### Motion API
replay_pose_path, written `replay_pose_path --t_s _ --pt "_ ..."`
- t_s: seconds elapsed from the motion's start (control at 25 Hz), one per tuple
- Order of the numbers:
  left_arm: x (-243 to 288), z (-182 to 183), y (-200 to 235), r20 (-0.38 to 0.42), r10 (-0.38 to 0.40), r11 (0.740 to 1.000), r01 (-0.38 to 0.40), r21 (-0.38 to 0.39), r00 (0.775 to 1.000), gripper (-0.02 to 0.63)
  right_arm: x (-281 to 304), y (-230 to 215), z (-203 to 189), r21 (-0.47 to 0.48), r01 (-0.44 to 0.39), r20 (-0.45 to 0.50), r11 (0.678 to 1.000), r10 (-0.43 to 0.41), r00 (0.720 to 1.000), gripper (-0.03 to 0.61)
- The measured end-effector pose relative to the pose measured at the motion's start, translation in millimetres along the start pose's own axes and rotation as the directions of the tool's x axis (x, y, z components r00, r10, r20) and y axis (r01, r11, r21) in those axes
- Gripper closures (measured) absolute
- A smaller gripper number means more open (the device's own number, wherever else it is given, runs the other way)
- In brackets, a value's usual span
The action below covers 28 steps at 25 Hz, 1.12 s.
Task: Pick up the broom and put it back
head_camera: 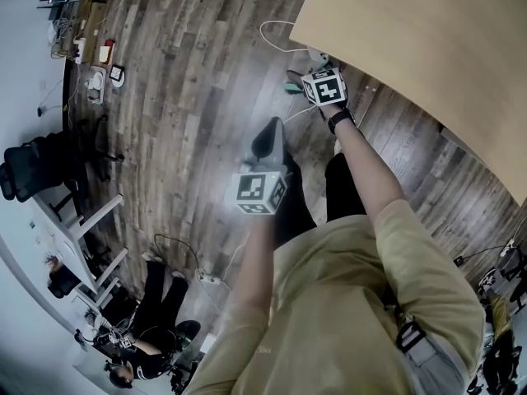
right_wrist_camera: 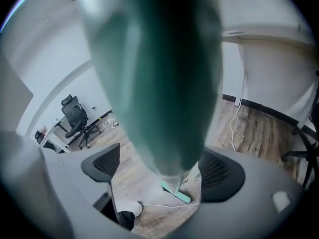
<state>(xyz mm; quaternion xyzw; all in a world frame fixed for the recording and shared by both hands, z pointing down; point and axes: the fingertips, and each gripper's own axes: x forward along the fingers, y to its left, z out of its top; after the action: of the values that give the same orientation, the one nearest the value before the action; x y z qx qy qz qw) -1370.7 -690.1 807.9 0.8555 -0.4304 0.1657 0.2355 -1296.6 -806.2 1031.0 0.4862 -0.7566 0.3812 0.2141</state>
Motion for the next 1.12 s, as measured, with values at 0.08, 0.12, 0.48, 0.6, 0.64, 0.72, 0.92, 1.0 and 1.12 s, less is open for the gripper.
replay_pose_path --t_s 0.08,0.12,0.48,0.6,0.64,0.72,0.92,1.0,1.12 --pt "0 0 -2 0.000 0.000 1.000 0.000 -0.004 1.000 0.612 -4 -5 -4 0.021 0.008 -0.004 1.000 -0.008 1.000 0.092" --pt "0 0 -3 0.000 0.000 1.000 0.000 -0.006 1.000 0.612 -6 -7 -6 0.030 0.010 -0.003 0.999 -0.010 1.000 0.092" --pt "7 -5 -9 -0.006 -0.003 1.000 0.003 -0.009 1.000 0.612 -21 -12 -10 -0.021 -0.016 0.019 1.000 0.017 1.000 0.063" --pt "7 -5 -17 -0.012 -0.013 1.000 0.013 -0.007 1.000 0.612 -31 -8 -6 -0.072 -0.018 0.042 0.997 0.021 0.999 0.053" --pt "7 -5 -21 -0.014 -0.017 1.000 0.017 -0.004 1.000 0.612 -34 -9 -5 -0.064 -0.019 0.056 0.998 0.023 0.998 0.047" --pt "9 -7 -28 -0.016 -0.025 1.000 0.025 0.001 1.000 0.612 -40 -13 -6 -0.036 -0.020 0.082 0.999 0.023 0.996 0.046" --pt "11 -10 -37 -0.023 -0.035 0.999 0.035 0.010 0.999 0.612 -53 -22 -9 -0.002 -0.019 0.127 1.000 0.019 0.992 0.046" --pt "12 -11 -38 -0.027 -0.037 0.999 0.037 0.012 0.999 0.612 -57 -25 -10 0.000 -0.016 0.136 1.000 0.016 0.991 0.046" --pt "13 -15 -44 -0.032 -0.044 0.999 0.044 0.017 0.999 0.612 -63 -30 -17 0.006 -0.013 0.143 1.000 0.012 0.990 0.046"
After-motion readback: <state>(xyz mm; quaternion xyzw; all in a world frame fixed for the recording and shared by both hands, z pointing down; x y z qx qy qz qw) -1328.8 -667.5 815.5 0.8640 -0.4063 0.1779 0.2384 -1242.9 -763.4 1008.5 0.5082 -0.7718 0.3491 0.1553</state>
